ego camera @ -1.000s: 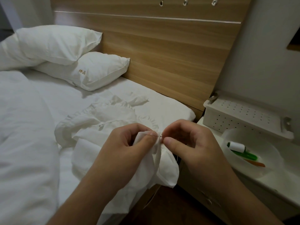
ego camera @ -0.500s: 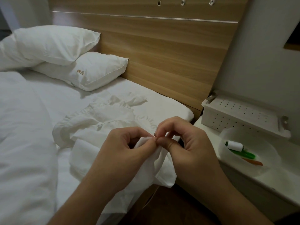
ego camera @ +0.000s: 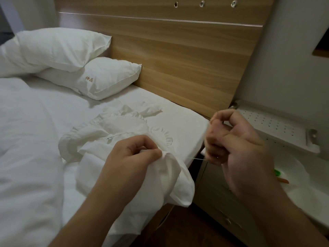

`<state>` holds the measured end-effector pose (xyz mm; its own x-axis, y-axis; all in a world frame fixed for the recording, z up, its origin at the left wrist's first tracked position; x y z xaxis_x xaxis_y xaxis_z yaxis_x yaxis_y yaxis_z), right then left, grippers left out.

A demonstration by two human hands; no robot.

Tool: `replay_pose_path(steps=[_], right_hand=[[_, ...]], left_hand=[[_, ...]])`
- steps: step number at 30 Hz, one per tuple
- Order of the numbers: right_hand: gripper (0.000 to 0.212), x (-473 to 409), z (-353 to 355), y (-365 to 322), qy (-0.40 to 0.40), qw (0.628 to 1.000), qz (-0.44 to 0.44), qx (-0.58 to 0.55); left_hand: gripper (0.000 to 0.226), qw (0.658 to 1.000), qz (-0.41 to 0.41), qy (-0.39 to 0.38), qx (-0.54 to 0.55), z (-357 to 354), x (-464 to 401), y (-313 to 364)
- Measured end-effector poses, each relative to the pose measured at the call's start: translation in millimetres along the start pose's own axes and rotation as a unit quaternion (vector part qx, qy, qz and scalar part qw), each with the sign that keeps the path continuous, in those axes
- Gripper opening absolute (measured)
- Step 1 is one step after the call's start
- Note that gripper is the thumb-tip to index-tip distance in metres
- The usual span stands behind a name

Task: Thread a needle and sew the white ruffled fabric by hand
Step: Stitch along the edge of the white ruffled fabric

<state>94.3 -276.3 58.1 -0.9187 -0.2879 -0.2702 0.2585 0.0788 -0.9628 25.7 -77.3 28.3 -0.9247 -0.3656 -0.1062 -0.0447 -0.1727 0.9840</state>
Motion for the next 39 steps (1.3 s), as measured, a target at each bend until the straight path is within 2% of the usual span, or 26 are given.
replay_pose_path(steps=[2,4,6,7,9,13,16,21,27,29,32,35,37,39], right_hand=[[0.022,2,0,0,-0.061,0.977,0.04,0.203],[0.036,4,-5,7,-0.109,0.903,0.057,0.413],[0.028,5,-10,14,-0.106,0.835,0.065,0.536],[0.021,5,-12,16,-0.087,0.83,0.064,0.547],[0.023,2,-10,19,-0.041,0.858,0.065,0.508],[0.031,-3,-2,17,0.033,0.947,-0.003,0.319],[0.034,-5,5,24,0.081,0.976,-0.086,0.185],[0.037,-5,18,27,0.134,0.975,-0.146,0.103],[0.034,-7,27,30,0.158,0.974,-0.158,0.038],[0.034,-8,28,30,0.127,0.982,-0.143,0.009],[0.031,-11,29,25,0.027,0.994,-0.099,-0.034],[0.019,-11,29,15,-0.052,0.991,-0.068,-0.102],[0.021,-11,31,13,-0.035,0.985,-0.061,-0.157],[0.019,-11,37,16,0.046,0.981,-0.064,-0.179]], left_hand=[[0.018,1.0,0.006,0.009,-0.001,0,0,-1],[0.021,1.0,0.006,0.012,-0.009,1,-1,-2],[0.021,1.0,0.0,0.007,-0.023,1,-1,-2],[0.019,1.0,-0.005,-0.002,-0.027,-1,-1,-2],[0.01,0.999,-0.01,-0.026,-0.032,-3,1,1],[0.009,0.992,-0.042,-0.099,-0.058,-11,4,7],[0.015,0.989,-0.052,-0.123,-0.071,-14,6,9],[0.021,0.993,-0.072,-0.061,-0.069,-7,4,10],[0.019,0.995,-0.073,0.016,-0.071,0,0,5],[0.017,0.994,-0.074,0.039,-0.065,3,-1,3],[0.012,0.995,-0.062,0.067,-0.045,9,-4,-1],[0.013,0.996,-0.049,0.079,-0.006,16,-6,-2],[0.016,0.995,-0.042,0.085,0.02,19,-6,-2],[0.019,0.995,-0.04,0.091,0.024,19,-5,0]])
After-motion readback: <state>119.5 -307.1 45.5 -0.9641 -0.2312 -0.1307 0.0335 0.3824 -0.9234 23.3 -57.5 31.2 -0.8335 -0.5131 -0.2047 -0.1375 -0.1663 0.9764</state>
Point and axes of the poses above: each hand's wrist, its own x-axis away from the middle knuckle, its own z-axis out of the back of the hand, y = z × x, the point moved 4 cm from there along -x, towards the middle knuckle, and after that the axes turned 4 degrees about x, right-handed, at the moved point
